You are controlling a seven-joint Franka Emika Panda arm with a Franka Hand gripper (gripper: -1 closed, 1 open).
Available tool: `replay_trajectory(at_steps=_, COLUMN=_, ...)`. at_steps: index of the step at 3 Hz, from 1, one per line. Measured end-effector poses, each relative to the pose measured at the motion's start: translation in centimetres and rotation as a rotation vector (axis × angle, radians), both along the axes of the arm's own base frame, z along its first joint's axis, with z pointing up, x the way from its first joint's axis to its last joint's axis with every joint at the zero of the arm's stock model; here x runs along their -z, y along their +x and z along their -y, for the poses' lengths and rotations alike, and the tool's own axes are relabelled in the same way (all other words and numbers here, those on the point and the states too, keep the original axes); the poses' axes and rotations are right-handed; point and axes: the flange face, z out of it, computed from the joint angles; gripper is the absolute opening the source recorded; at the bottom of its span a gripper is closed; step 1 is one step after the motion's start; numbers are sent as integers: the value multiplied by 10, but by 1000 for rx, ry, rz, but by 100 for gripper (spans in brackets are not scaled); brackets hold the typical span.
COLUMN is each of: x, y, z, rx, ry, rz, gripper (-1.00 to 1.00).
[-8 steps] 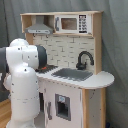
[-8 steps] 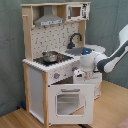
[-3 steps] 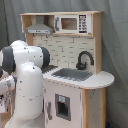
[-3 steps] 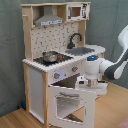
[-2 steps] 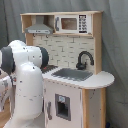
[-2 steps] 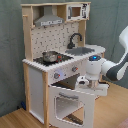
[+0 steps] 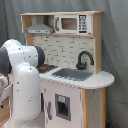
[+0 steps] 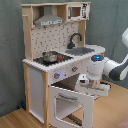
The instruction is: Play with the kitchen
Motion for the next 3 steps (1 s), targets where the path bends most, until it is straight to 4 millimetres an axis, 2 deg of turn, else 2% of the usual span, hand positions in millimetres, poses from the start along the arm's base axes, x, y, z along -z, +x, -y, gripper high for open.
replay_trajectory(at_steps=1, x=-6, y=2, z=0, rx=35, ry=-7, rz=28, gripper=-100)
replay_trajectory(at_steps=2, x=-8, y=2, z=0, rx=48, ry=-10, rz=38, gripper=100)
replay_trajectory(at_steps=3, x=-13, y=1, z=1, rx=89, ry=-19, rz=68, gripper=100)
